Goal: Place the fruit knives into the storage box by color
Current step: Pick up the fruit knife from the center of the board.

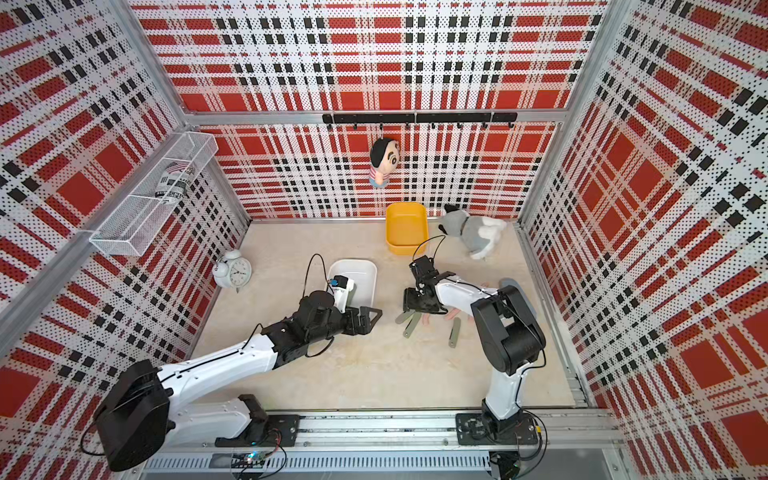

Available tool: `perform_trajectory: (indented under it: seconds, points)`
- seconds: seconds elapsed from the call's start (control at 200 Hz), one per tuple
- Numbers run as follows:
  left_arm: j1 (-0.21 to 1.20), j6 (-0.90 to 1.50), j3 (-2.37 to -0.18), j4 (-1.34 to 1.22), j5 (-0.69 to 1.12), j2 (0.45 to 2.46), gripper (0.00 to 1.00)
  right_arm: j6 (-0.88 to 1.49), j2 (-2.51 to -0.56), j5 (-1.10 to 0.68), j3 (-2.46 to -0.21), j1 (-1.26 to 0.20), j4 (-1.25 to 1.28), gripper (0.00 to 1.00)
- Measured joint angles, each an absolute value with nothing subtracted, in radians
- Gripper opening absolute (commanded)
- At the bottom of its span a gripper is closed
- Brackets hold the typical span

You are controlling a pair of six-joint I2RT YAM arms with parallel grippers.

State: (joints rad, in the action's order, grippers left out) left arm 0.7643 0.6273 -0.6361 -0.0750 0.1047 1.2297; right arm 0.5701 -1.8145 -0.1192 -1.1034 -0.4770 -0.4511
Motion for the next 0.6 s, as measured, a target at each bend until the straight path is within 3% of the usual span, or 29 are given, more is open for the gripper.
perform_trajectory:
  seconds: [0.601]
  points:
    - [0.731,0.628,-0.587,-0.075,0.1,1.174,1.0,0.568,-1.925,-0.127,-1.254,-0.565,-0.495,0.64]
